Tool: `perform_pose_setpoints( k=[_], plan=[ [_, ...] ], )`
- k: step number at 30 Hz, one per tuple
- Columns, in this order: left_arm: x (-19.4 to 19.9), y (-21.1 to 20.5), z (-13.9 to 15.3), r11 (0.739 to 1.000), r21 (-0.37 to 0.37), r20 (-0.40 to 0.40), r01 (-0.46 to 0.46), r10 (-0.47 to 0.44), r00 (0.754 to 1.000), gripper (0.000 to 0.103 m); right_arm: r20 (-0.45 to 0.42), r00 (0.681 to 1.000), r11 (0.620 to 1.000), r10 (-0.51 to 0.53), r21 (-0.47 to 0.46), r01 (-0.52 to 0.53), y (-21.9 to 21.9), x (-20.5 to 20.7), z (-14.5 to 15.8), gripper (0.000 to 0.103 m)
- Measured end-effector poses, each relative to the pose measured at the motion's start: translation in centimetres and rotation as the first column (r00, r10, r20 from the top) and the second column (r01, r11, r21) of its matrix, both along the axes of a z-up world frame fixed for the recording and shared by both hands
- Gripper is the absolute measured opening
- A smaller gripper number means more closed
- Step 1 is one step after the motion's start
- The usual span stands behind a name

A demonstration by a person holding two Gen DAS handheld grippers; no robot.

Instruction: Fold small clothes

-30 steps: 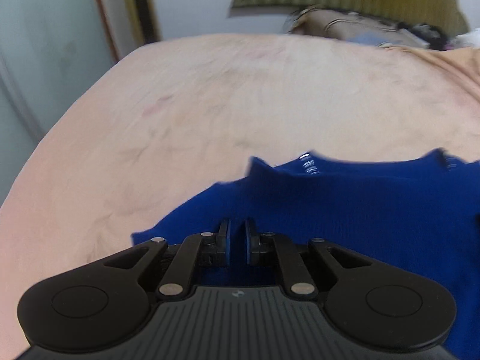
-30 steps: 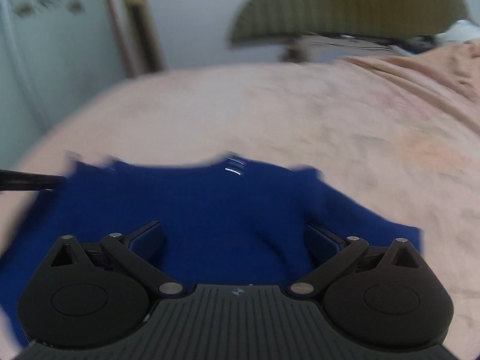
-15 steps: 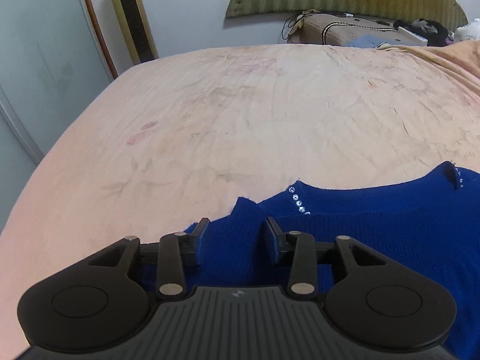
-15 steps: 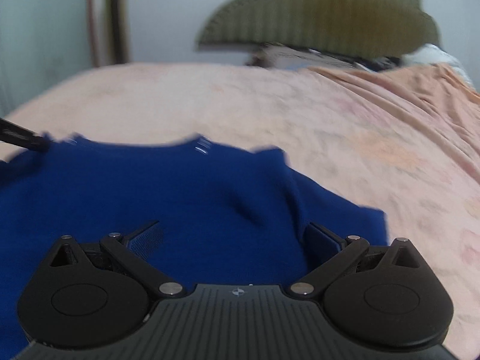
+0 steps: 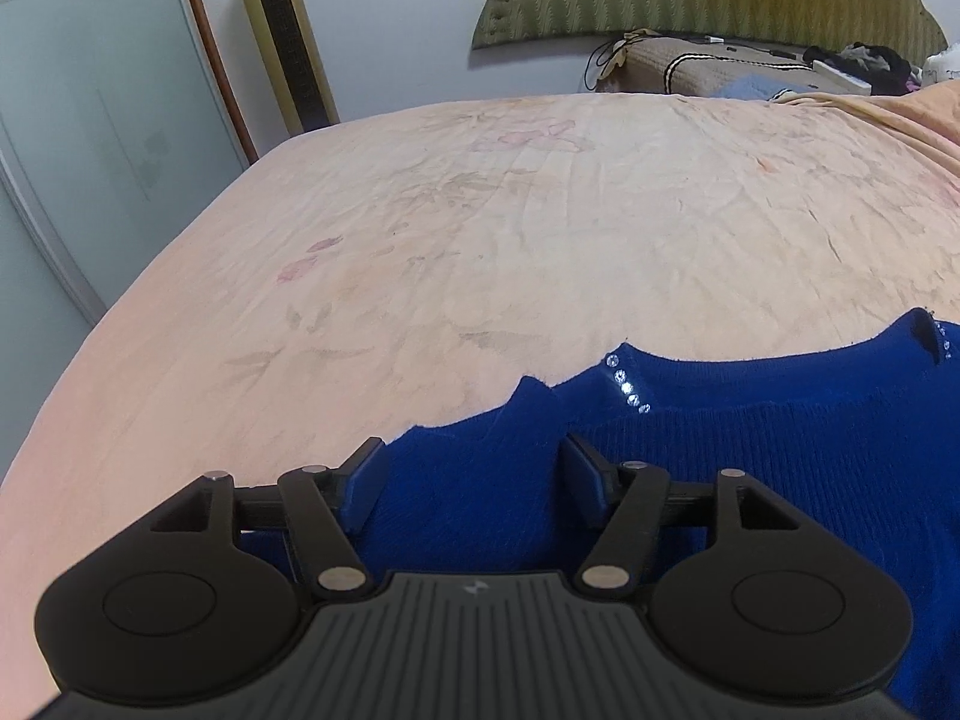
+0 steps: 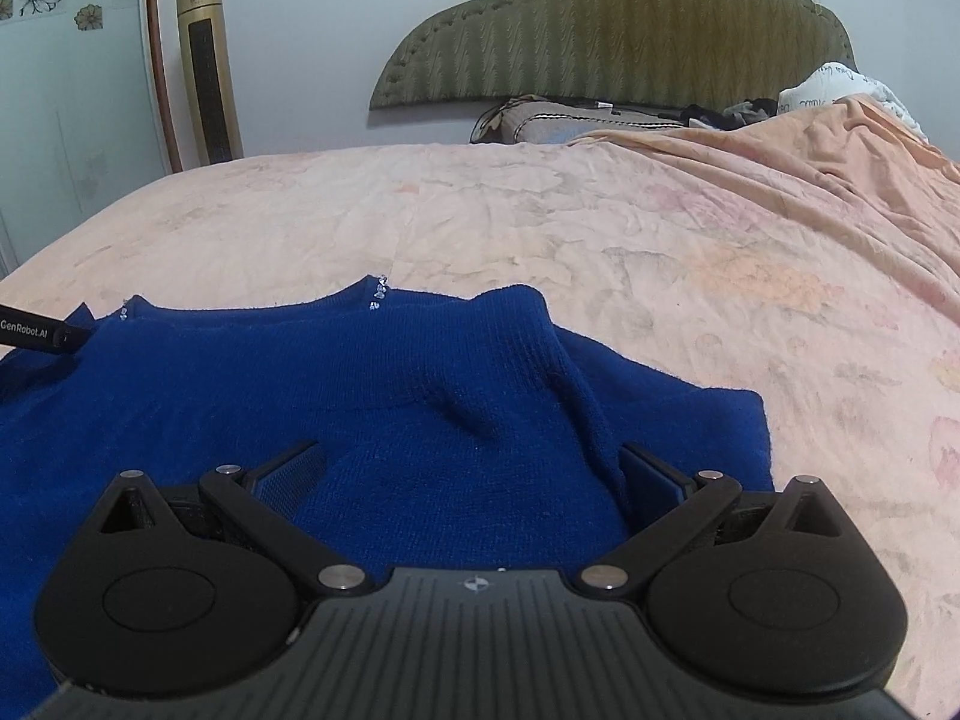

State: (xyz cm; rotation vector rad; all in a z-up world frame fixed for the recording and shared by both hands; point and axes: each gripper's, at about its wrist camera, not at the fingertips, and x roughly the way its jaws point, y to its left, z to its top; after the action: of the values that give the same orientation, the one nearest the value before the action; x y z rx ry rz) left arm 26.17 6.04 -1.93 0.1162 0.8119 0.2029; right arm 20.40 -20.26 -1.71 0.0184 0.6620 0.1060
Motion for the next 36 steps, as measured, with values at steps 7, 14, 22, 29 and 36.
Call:
perform_pose_setpoints(
  k=[7, 14, 22, 29, 36],
  plan=[
    [-4.7, 1.1, 0.9, 1.0, -0.021, 0.006, 0.018, -0.018, 1.0, 0.064, 0.01, 1.0, 1.0, -0.006, 0.026, 0.006, -0.4, -0.2, 0.0, 0.102],
    [-14.5, 4.0, 0.8, 0.995, -0.07, 0.014, 0.07, -0.069, 0.998, 0.066, 0.015, 0.999, 0.999, -0.034, -0.024, 0.034, 0.4, -0.7, 0.0, 0.102],
    [-20.9, 6.0, 0.0, 0.988, -0.059, 0.001, 0.142, -0.142, 0.99, 0.066, 0.014, 0.984, 0.982, 0.179, 0.055, -0.18, 6.5, -6.7, 2.6, 0.103],
    [-22.1, 5.8, 1.6, 0.987, -0.032, 0.054, 0.16, -0.158, 0.986, 0.067, -0.086, 0.919, 0.896, 0.385, -0.205, -0.395, 12.0, -11.0, 1.4, 0.102],
    [-20.0, 3.2, 1.7, 0.987, -0.041, 0.054, 0.156, -0.153, 0.987, 0.067, -0.029, 0.944, 0.944, 0.33, 0.034, -0.329, 12.5, -10.5, 3.7, 0.103]
  ],
)
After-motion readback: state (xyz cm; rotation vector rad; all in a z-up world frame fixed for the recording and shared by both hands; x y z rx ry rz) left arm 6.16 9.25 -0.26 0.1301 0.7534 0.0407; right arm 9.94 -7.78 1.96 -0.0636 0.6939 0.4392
